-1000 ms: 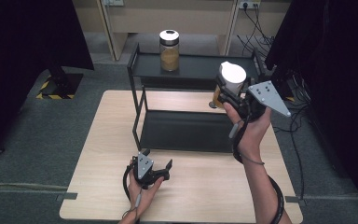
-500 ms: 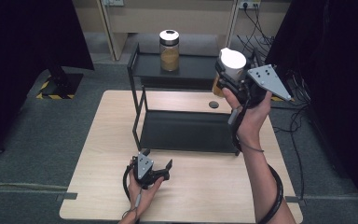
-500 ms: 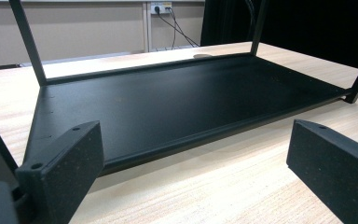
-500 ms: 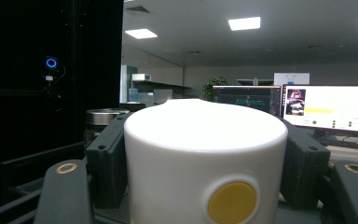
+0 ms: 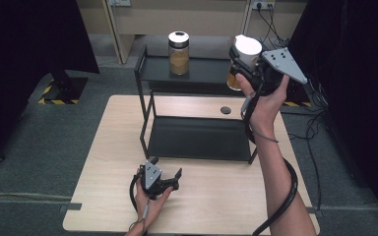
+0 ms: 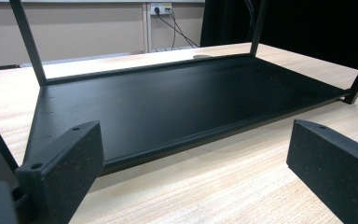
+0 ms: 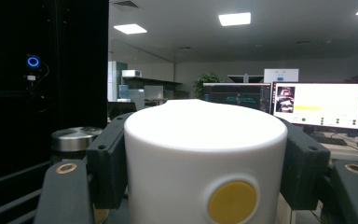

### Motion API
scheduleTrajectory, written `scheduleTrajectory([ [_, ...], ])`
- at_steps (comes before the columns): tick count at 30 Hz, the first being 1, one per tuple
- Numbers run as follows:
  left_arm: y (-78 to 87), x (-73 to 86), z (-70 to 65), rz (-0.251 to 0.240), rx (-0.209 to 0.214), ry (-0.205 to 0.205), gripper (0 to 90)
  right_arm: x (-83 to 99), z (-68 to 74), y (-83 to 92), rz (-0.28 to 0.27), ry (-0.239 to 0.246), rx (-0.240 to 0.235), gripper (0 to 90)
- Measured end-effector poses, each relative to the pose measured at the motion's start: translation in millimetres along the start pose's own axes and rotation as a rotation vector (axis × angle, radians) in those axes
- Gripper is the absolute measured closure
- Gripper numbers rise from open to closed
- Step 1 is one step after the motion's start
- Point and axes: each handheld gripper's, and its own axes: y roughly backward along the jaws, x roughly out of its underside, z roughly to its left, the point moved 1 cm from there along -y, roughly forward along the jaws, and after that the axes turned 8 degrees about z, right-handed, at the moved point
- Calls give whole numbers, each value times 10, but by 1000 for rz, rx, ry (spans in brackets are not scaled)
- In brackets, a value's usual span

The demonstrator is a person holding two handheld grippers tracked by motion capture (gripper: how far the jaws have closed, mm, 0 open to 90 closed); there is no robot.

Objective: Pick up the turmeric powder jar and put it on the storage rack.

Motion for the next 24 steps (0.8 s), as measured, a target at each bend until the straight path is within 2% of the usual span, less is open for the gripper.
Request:
scheduleTrajectory([
  [14,-1,0,3,0,2,3,29,-182,19,-283,42,-2,20,312],
  [17,-1,1,4,-1,2,4,29,-211,18,-371,62,-22,22,312],
  [24,0,5,11,-3,6,9,29,-232,13,-572,125,-16,46,311],
])
